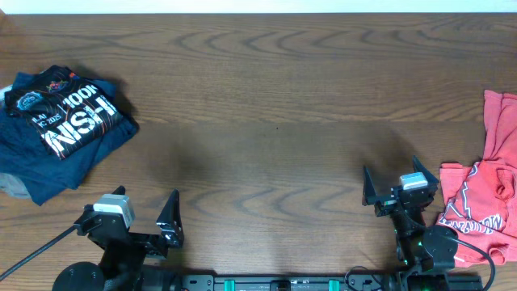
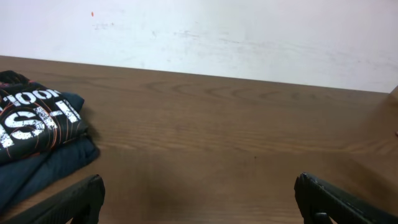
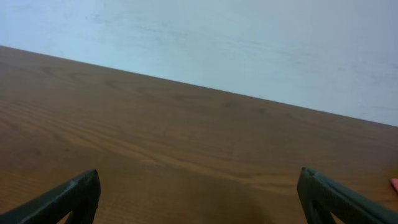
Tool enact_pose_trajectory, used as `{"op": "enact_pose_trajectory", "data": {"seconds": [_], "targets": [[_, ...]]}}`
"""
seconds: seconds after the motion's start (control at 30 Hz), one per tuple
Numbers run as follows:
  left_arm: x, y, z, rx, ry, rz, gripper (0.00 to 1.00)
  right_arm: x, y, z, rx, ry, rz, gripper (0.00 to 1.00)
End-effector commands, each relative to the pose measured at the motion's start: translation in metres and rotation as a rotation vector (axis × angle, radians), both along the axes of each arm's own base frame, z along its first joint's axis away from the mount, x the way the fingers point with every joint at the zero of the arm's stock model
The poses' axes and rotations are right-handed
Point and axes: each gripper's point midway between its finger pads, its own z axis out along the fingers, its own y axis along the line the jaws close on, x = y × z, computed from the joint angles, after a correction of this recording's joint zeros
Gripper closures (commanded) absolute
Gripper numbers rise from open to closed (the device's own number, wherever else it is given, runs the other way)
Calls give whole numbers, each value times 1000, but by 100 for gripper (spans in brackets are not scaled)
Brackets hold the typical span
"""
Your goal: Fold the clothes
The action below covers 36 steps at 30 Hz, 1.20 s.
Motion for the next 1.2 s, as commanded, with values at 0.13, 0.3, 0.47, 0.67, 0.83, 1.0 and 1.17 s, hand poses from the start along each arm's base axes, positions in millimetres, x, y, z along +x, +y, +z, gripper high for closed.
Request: {"op": "enact_pose_trajectory", "data": {"seconds": [0.13,0.3,0.47,0.67,0.83,1.0,1.17], "targets": [[0,1,-1,-5,0,10,2,0,2,-1,-14,0,11,1],[0,1,-1,-6,0,10,2,0,2,-1,-14,0,11,1],[0,1,-1,-6,0,10,2,0,2,-1,-14,0,10,1],[0,1,-1,-6,0,10,2,0,2,-1,-14,0,11,1],[-2,6,-9,-1,29,39,2,0,2,-1,-14,0,11,1],[-6,23,-38,4,92,147,2,0,2,-1,-14,0,11,1],[4,35,-88,4,140,218,2,0,2,-1,-14,0,11,1]]}}
